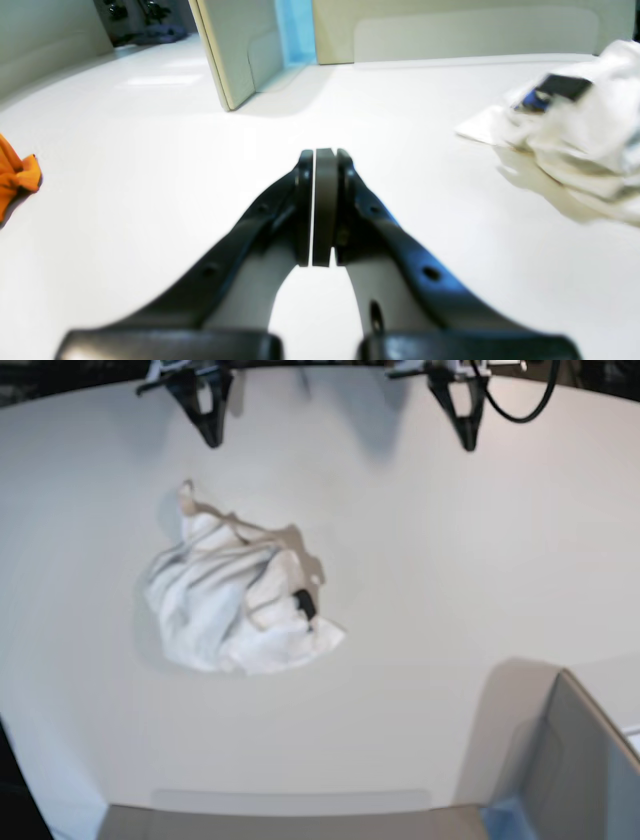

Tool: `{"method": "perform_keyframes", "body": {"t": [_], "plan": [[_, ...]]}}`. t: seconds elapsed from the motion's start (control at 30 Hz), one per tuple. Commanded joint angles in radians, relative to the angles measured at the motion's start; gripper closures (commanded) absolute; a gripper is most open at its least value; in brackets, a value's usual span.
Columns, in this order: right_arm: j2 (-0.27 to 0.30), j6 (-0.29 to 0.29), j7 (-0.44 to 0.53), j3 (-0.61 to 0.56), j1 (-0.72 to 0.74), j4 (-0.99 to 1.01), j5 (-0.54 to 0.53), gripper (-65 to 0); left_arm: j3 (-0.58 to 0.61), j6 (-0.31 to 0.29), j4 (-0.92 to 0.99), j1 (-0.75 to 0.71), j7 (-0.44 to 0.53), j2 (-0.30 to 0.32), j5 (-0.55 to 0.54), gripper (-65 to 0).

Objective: Layout the t-shirt on the table in an organized manner, then fold the t-shirt properly
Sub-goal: 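Lower the right gripper onto the crumpled white t-shirt and grasp it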

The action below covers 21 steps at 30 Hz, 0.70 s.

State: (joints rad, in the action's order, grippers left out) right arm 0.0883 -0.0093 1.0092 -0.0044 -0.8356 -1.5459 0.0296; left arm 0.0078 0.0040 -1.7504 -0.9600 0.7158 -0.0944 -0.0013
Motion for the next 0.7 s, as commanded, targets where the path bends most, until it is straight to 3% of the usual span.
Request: {"method": "perform_keyframes", "body": {"t": [0.0, 0.13, 0.33, 0.4, 0.53, 0.67], "plan": [[-0.002, 0.001, 0.020, -0.003, 0.000, -0.038, -0.001, -0.4, 0.002, 0.003, -0.029, 0.003, 0.003, -0.001, 0.001, -0.1], [-0.063, 0.001, -0.071, -0.004, -0.003, -0.183, -0.053, -0.4, 0.002, 0.003, -0.067, 0.051, -0.101, 0.002, 0.001, -0.1], [-0.155, 0.009, -0.318, -0.001, 0.020, -0.341, -0.153, -0.3, 0.002, 0.000, -0.107, 0.114, -0.229, 0.008, 0.001, -0.1], [-0.149, 0.012, -0.375, -0.003, 0.014, -0.368, -0.116, -0.3, -0.002, 0.000, -0.121, 0.118, -0.258, 0.025, 0.002, -0.1], [-0.137, 0.091, -0.416, 0.004, 0.017, -0.373, 0.030, -0.3, 0.002, 0.000, -0.125, 0.157, -0.302, 0.104, 0.002, -0.1], [-0.155, 0.108, -0.421, -0.004, 0.022, -0.371, 0.051, -0.3, 0.002, 0.000, -0.125, 0.187, -0.362, 0.120, 0.002, -0.1]]}}
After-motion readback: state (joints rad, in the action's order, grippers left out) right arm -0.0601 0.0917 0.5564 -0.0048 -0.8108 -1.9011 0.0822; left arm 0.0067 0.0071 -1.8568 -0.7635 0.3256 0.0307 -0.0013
